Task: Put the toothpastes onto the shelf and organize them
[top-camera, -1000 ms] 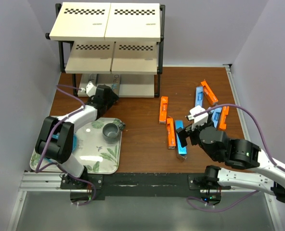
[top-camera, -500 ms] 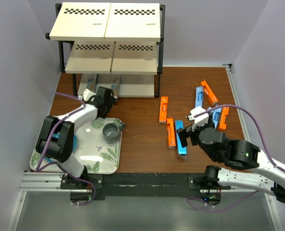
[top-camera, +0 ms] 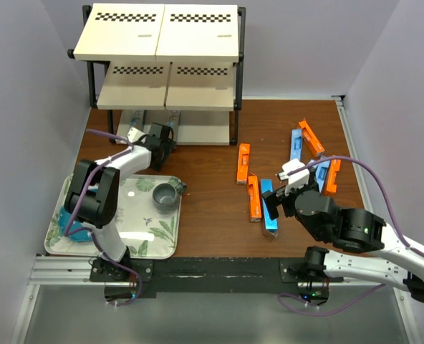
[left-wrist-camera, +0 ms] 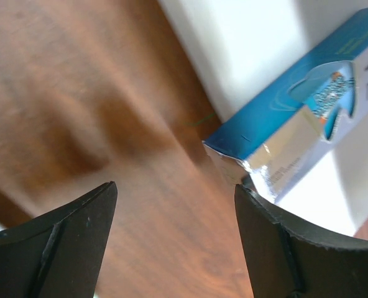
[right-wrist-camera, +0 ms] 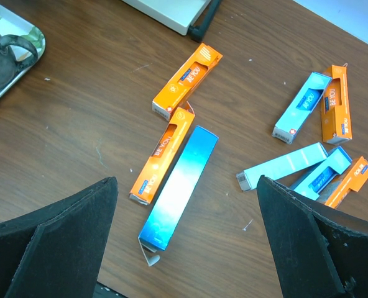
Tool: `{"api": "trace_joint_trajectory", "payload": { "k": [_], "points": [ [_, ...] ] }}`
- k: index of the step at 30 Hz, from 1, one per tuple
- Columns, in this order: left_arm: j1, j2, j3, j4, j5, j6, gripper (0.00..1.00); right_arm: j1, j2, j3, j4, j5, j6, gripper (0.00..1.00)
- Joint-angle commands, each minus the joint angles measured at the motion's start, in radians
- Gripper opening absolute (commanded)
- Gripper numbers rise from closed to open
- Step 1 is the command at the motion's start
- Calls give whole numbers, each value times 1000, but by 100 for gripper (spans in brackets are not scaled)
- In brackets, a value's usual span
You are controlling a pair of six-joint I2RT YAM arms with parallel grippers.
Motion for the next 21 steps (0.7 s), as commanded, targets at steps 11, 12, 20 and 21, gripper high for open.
{"api": "trace_joint_trajectory", "payload": {
  "k": [11, 12, 20, 21],
  "points": [
    [34, 120, 158, 80, -13, 40, 81, -2, 2, 5, 30, 47, 0, 99],
    [34, 123, 161, 82, -9, 40, 81, -3, 5, 5, 30, 49, 0, 99],
    [34, 81, 147, 91, 33, 52, 83, -3, 34, 13, 26, 32, 32, 99],
    [34, 65, 136, 90, 37, 57, 83, -6, 40, 14, 26, 26, 45, 99]
  ]
}}
